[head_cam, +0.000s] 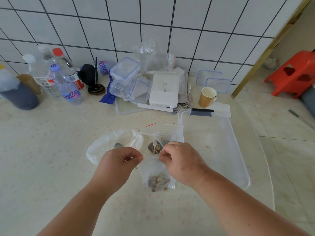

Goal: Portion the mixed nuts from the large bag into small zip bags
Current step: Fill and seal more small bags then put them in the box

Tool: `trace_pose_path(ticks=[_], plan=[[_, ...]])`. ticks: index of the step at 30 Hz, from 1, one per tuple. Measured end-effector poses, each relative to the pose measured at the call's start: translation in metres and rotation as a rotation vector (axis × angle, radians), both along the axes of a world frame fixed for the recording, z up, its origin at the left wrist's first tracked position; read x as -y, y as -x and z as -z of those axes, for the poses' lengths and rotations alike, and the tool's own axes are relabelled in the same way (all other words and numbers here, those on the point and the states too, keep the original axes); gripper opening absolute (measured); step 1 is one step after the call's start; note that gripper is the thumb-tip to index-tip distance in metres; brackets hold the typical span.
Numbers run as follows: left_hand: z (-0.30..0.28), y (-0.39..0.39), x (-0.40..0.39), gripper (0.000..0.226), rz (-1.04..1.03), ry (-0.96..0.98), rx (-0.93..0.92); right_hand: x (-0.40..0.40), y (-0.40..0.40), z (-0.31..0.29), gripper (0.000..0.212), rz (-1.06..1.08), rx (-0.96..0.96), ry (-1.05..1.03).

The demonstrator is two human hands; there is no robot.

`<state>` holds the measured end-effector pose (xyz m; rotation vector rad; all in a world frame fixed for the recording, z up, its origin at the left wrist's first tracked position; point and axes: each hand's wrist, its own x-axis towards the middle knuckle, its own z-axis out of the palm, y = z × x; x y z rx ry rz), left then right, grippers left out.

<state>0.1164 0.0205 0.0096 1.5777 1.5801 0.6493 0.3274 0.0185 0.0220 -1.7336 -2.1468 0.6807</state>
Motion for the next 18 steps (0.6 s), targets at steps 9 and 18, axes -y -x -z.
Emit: trace_pose_path(ticks=[9,18], plan=[[0.001,0.002,0.000,0.029,-0.024,0.018,0.012,0.003,-0.005,0.000,0.013,0.018,-0.034,0.009],[0.000,0.003,0.002,0.029,-0.023,0.017,0.017,0.005,-0.012,0.001,0.022,0.024,-0.029,0.008]])
